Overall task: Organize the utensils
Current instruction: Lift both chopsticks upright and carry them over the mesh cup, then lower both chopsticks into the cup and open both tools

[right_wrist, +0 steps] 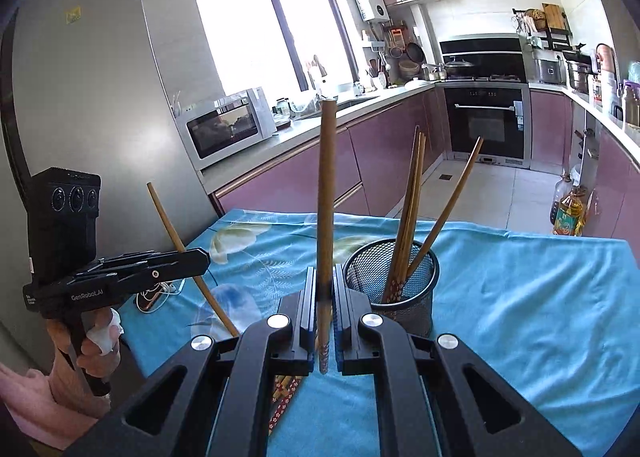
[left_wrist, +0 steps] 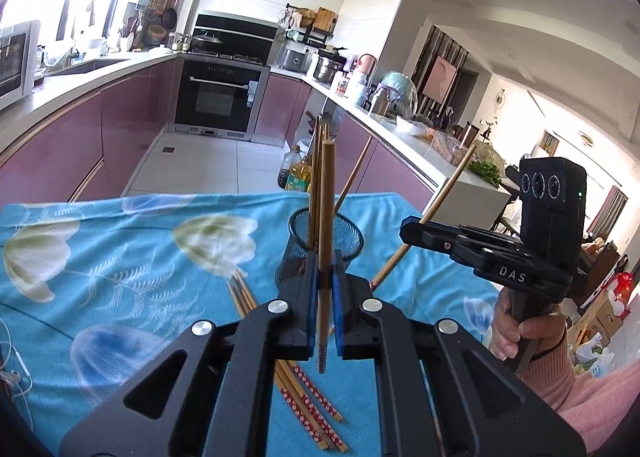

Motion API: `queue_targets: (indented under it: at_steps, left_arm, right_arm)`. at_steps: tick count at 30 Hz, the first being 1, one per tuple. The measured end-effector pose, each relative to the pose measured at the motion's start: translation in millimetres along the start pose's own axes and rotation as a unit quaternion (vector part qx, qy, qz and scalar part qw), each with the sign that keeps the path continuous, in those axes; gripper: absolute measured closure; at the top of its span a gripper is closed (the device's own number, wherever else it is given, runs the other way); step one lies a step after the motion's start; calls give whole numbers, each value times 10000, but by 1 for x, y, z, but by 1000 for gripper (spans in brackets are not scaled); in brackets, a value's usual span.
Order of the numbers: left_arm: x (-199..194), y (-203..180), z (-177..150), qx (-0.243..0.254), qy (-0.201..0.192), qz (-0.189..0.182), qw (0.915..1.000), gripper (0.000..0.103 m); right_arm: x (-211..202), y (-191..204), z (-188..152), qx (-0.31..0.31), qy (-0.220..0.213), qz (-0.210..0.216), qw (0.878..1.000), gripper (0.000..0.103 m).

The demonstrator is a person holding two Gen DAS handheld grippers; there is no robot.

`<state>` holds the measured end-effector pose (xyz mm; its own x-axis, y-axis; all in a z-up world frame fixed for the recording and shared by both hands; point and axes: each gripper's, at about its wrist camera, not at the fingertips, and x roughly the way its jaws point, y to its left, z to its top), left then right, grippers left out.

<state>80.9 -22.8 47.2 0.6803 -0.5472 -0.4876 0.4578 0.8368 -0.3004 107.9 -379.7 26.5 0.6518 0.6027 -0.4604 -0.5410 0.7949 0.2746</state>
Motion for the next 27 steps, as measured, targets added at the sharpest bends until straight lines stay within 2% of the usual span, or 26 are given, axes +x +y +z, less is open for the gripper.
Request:
queue_targets:
  at_steps: [14, 27]
  left_arm:
    - [23, -17, 60, 207, -334, 38, 9992, 96]
    - [28, -32, 99, 321, -725, 87, 9968, 96]
  right_arm:
    - [-19, -13, 42, -67, -459, -233, 9987, 97]
    - [-8, -30, 63, 121, -671, -391, 9969, 97]
